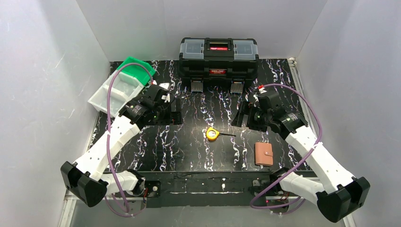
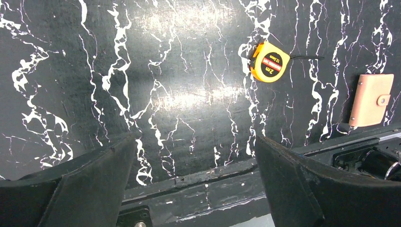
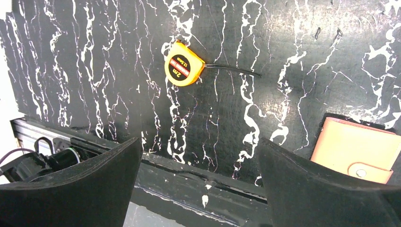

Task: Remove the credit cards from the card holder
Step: Open the card holder at the corner of the board.

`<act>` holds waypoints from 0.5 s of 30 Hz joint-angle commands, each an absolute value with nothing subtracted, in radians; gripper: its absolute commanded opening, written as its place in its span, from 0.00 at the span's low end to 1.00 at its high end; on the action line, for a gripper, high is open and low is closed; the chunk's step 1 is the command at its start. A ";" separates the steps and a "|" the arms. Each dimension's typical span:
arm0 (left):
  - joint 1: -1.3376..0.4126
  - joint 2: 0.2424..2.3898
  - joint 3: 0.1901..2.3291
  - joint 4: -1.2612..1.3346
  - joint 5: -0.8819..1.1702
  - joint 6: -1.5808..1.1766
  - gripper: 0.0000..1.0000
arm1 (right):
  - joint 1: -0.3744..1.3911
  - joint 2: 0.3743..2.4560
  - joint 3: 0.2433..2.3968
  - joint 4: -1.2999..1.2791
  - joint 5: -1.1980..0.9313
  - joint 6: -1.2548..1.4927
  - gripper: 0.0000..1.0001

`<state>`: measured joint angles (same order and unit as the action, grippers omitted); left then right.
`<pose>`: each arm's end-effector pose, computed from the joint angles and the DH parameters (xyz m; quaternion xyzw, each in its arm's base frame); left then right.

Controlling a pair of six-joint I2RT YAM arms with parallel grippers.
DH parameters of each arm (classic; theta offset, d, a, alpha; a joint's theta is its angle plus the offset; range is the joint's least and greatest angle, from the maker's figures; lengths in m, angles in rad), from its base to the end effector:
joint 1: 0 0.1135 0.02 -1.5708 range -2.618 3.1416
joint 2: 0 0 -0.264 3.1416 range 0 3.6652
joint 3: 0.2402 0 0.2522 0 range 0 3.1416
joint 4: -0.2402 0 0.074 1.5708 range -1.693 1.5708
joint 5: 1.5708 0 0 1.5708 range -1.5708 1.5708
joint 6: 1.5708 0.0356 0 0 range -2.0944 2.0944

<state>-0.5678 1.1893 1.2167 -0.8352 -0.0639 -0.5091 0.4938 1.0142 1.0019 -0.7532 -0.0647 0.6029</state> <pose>0.2041 -0.1275 0.3460 0.0153 0.9276 -0.1654 0.3347 0.1796 0.0993 0.3187 0.0375 0.9189 0.2296 0.3187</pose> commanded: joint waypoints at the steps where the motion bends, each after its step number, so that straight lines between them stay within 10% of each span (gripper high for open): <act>1: -0.568 1.169 1.232 -0.837 -0.083 -0.485 0.98 | 0.496 1.018 1.004 -0.735 -0.044 0.626 0.98; 15: -0.568 1.195 1.209 -0.856 -0.060 -0.498 0.98 | 0.495 1.041 0.933 -0.815 0.032 0.708 0.98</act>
<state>-0.5678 1.1896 1.2167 -0.8421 -0.0696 -0.4915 0.4938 1.0454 0.9508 -0.7654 -0.0437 0.6529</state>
